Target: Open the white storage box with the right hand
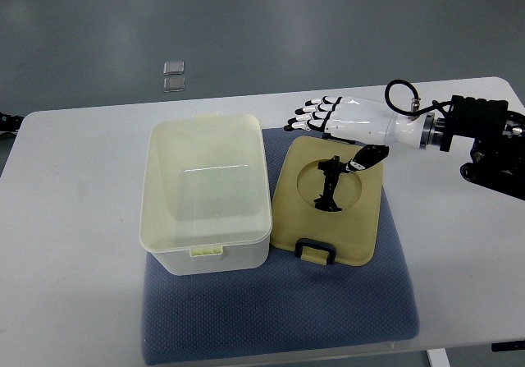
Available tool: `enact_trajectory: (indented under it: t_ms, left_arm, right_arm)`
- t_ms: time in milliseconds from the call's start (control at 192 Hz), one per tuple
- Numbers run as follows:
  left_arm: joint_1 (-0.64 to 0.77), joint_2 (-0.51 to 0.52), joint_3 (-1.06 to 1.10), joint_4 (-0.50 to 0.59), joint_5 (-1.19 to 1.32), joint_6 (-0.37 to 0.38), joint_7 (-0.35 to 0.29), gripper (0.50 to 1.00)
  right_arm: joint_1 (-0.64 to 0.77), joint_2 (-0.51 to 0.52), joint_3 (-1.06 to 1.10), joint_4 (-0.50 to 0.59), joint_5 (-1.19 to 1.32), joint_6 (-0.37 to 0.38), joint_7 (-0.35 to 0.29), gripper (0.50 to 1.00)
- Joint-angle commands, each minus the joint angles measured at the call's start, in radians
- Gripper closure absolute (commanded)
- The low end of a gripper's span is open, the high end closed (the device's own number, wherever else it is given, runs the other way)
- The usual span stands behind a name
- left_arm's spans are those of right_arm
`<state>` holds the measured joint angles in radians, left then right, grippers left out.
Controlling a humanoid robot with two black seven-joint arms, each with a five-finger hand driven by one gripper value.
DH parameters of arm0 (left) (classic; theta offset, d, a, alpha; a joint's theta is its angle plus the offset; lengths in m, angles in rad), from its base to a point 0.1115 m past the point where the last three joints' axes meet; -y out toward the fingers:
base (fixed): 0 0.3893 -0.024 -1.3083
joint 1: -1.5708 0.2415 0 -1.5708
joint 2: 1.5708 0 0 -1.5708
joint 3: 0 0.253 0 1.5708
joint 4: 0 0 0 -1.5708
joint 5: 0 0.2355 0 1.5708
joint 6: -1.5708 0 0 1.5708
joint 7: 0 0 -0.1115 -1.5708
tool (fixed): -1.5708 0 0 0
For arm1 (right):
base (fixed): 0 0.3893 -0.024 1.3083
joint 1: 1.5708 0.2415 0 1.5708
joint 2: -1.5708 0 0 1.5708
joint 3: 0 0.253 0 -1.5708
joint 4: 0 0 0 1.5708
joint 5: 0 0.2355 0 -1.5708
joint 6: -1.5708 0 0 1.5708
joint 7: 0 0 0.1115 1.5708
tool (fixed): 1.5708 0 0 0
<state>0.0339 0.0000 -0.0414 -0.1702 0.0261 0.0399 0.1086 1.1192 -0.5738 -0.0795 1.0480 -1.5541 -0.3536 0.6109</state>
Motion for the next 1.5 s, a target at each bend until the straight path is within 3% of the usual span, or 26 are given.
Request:
enact_trajectory:
  t_ms: [0,292,609,750,875,1036,1115,1208,1495]
  left_arm:
    - [0.0,0.0,0.0,0.001,0.0,0.0,0.0,0.5]
    - [0.0,0.0,0.0,0.0,0.0,0.0,0.0,0.5]
    - [0.0,0.0,0.0,0.0,0.0,0.0,0.0,0.5]
    - [0.001,0.0,0.0,0.0,0.0,0.0,0.0,0.5]
    - [0.0,0.0,0.0,0.001,0.0,0.0,0.0,0.5]
    - [0.0,0.0,0.0,0.0,0.0,0.0,0.0,0.5]
    - [0.0,0.0,0.0,0.0,0.0,0.0,0.0,0.5]
    - [0.001,0.0,0.0,0.0,0.0,0.0,0.0,0.5]
    - [0.0,0.0,0.0,0.0,0.0,0.0,0.0,0.5]
  right_arm:
    - [0.007,-0.021,-0.011,0.001,-0.003,0.007,0.0,0.562]
    - [0.086,-0.066,0.012,0.007,0.065,0.111,0.0,0.562]
    - [0.004,0.026,0.053,0.004,0.894,0.147,-0.002,0.56]
    - [-0.022,0.052,0.116,-0.016,1.236,0.349,-0.126,0.56]
    - [-0.078,0.092,0.227,-0.062,1.395,0.461,-0.212,0.56]
    - [-0.134,0.158,0.339,-0.144,1.715,0.604,-0.45,0.56]
    - [-0.145,0.163,0.346,-0.169,1.875,0.633,-0.525,0.56]
    - [-0.156,0.175,0.346,-0.186,1.967,0.64,-0.548,0.56]
    - [-0.165,0.201,0.356,-0.252,1.976,0.708,-0.536,0.56]
